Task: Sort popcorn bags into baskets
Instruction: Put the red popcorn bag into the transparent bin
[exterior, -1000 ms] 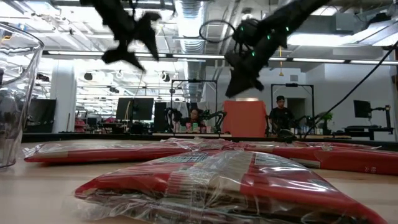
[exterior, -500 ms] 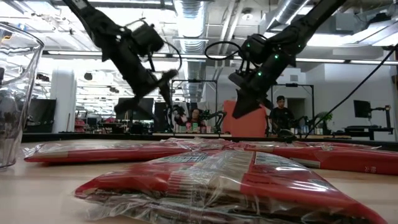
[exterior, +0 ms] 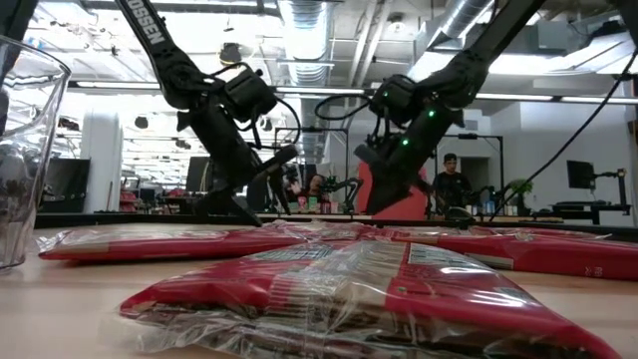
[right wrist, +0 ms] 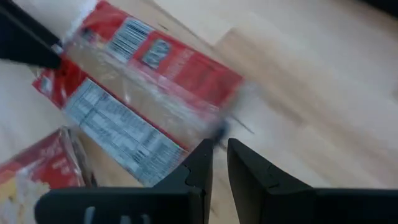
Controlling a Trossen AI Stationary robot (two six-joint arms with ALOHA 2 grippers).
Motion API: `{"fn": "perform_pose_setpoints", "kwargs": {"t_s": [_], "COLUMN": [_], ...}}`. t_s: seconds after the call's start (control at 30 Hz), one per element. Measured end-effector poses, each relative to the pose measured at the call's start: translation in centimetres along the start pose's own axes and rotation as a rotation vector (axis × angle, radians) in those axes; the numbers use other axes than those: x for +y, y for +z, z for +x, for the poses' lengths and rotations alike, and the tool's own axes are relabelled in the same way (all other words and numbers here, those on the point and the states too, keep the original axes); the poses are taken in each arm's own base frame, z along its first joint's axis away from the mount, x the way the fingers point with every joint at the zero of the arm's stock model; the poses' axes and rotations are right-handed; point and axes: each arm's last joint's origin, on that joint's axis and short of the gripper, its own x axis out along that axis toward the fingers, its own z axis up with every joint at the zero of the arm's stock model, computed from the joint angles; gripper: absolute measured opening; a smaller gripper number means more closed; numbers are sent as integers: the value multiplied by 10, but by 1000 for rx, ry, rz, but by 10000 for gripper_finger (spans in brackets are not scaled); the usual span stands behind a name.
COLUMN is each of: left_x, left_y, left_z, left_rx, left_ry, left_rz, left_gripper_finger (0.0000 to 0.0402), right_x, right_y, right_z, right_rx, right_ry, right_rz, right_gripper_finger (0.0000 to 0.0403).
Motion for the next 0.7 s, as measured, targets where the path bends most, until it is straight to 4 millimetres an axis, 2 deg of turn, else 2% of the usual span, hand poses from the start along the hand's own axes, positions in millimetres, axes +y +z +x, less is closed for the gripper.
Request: {"fn": "perform_pose_setpoints", "kwargs": {"t_s": [0.37, 0.7], "left_x": [-1, -4], "left_y": [1, 1], "left_z": [2, 2], "left_rx": [-9, -25], "left_ry": [-20, -57], "left_rz": [-19, 7], "left_gripper_finger": [220, 220], "right_x": [-4, 13], "right_y": [-10, -2], "right_z": [32, 35], "right_rx": [71, 69], "right_ry": [34, 87], "right_rz": [30, -28], "right_gripper_finger": [76, 75]}}
